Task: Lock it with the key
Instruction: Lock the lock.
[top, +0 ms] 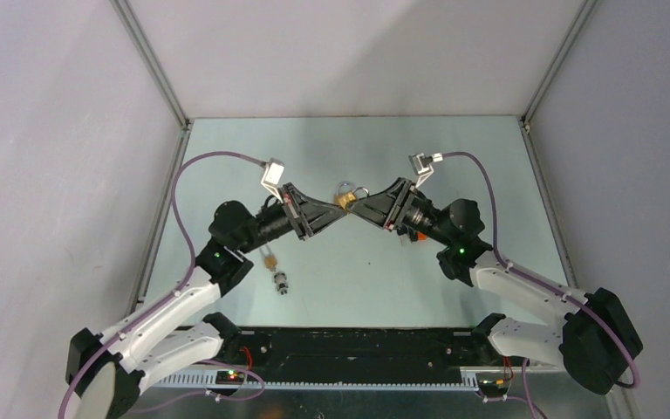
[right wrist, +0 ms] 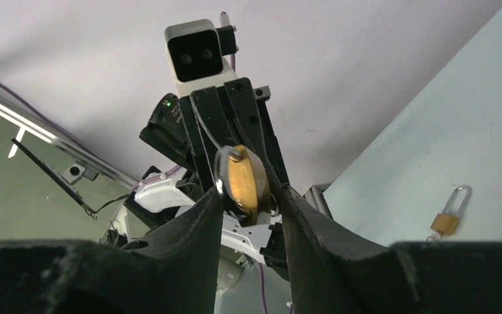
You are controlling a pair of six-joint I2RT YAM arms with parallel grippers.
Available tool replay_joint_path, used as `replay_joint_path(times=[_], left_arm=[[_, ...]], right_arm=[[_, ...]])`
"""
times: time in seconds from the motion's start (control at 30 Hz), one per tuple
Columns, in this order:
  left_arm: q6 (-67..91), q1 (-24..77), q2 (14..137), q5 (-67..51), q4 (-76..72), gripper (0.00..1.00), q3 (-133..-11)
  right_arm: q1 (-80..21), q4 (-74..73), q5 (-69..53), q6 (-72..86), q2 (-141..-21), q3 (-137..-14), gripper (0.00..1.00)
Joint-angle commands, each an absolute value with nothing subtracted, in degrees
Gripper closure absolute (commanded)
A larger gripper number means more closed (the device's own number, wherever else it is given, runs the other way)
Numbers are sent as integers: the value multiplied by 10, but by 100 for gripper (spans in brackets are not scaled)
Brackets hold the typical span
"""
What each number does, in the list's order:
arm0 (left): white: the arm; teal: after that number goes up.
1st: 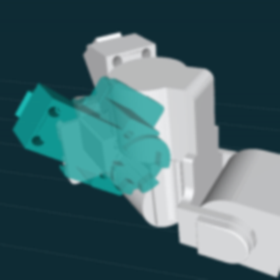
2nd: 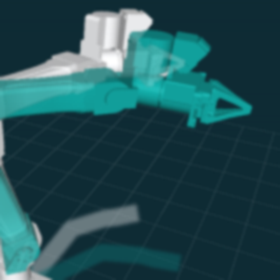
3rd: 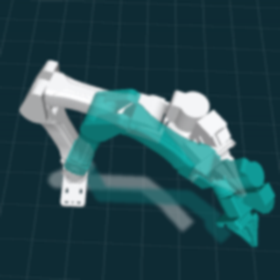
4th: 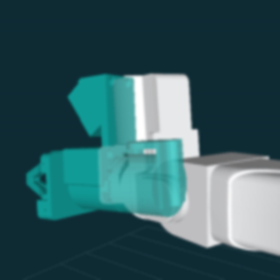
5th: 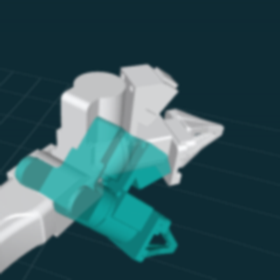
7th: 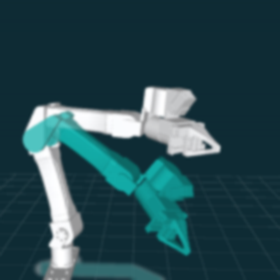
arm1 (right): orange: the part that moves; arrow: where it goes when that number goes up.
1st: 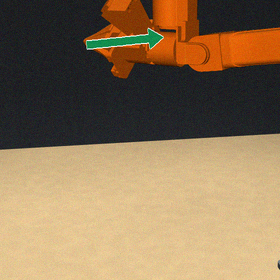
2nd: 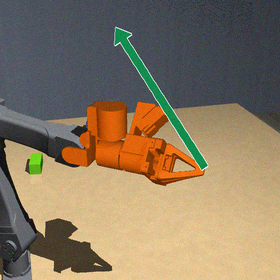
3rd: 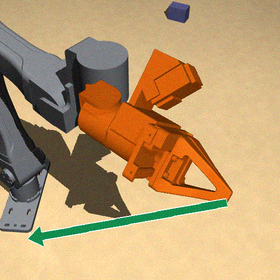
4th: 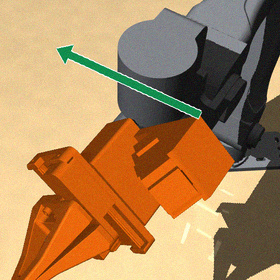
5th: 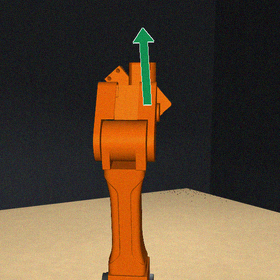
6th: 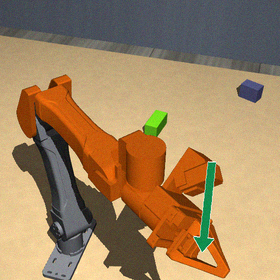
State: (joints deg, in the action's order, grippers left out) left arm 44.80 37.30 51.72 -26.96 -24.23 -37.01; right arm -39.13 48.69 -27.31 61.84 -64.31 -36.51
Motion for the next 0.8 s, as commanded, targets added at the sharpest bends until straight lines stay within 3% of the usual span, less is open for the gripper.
replay_joint_path(times=[0.0,0.13,0.23,0.3,0.5,0.67,0.77], left_arm=[[434,372,490,-248,-269,100,-386],[437,373,486,-253,-269,100,-384],[438,372,486,-261,-269,100,-382],[438,373,487,-270,-269,100,-382],[443,372,493,-283,-269,100,-381],[450,373,499,-288,-269,100,-382],[452,373,500,-288,-268,100,-382]], right_arm=[[-399,505,-269,598,-647,-389,58],[-401,492,-260,585,-640,-393,66],[-400,477,-254,579,-639,-396,84],[-399,476,-249,579,-637,-397,86],[-400,479,-251,572,-643,-410,65],[-402,485,-257,569,-655,-419,63],[-403,489,-261,568,-659,-420,72]])
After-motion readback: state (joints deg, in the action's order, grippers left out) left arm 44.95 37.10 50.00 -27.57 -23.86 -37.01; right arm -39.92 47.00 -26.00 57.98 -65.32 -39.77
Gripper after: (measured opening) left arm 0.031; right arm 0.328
